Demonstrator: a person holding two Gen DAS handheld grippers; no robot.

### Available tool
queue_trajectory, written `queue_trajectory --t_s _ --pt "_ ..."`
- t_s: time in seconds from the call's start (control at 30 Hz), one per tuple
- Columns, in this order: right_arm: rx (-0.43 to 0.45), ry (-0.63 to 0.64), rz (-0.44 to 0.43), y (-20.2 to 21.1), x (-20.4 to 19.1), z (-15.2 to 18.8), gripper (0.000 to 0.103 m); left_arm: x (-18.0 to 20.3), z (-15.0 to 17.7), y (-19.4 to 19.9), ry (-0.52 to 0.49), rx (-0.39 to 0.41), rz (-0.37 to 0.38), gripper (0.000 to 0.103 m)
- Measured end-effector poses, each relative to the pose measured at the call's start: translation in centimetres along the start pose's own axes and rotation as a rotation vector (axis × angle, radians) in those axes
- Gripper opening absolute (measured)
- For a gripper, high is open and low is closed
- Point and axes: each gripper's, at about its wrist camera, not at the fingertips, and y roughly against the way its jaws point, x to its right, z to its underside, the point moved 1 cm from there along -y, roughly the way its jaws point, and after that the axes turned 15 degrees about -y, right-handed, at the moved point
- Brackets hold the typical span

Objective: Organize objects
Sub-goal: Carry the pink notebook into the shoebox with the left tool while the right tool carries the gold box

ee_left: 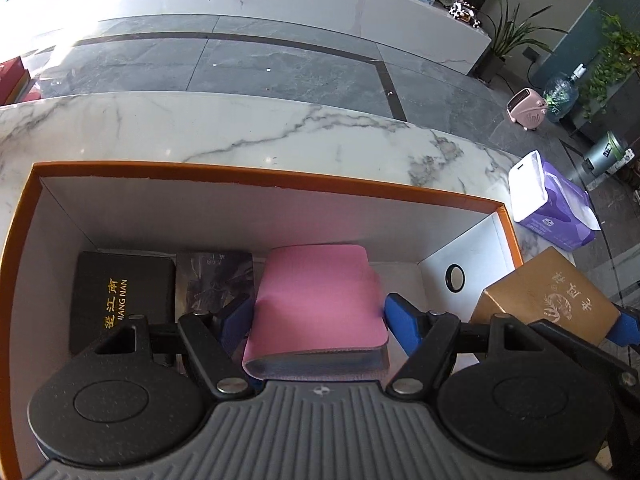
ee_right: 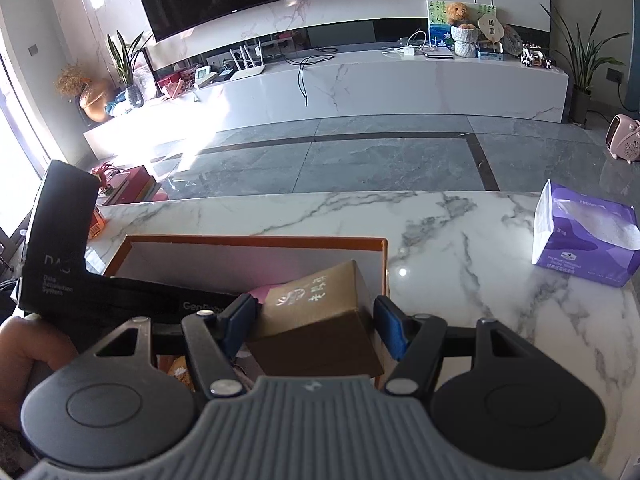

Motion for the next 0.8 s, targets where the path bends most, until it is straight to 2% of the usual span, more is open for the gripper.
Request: queue_trajectory --t_s 0.17,0.27,0.33,0.4,0.47,0.53,0.6,0.7,0.8 --pt "-0.009 0.002 -0.002 -0.3 0.3 0.1 0.067 -0.8 0.1 -1.2 0.047 -0.042 0.046 0.086" --pt "-0.009 0.013 0.002 -0.4 0.1 0.2 0.067 -0.9 0.3 -0.7 0.025 -0.03 0.051 0.087" --pt "-0.008 0.026 0.009 -0.5 -0.1 0.2 0.067 -1.0 0.4 0.1 0.004 -0.012 0.062 0.083" --pt "-0.007 0.036 0.013 -0.5 -0.2 0.2 0.067 -1.0 0.5 0.6 -0.016 -0.022 0.058 0.082" --pt "-0.012 0.04 0.023 -0.6 -0.4 0.2 0.067 -1.5 0.6 1.1 -0.014 -0.029 0.102 0.081" --pt "-0.019 0.047 0.034 -0.9 -0.6 0.2 0.067 -1.9 0.8 1.5 0.007 -0.045 0.126 0.072" --pt "-0.027 0.057 0.039 -1.1 -0.9 0.2 0.067 -1.9 1.1 1.6 -0.023 -0.066 0.116 0.059" --pt "-0.04 0.076 0.043 -1.4 -1.5 0.3 0.066 -2.1 1.4 1.8 -0.045 -0.066 0.08 0.052" --pt "-0.051 0.133 0.067 -2.2 -2.6 0.6 0.066 -2.3 1.6 3.0 -0.066 -0.018 0.062 0.051"
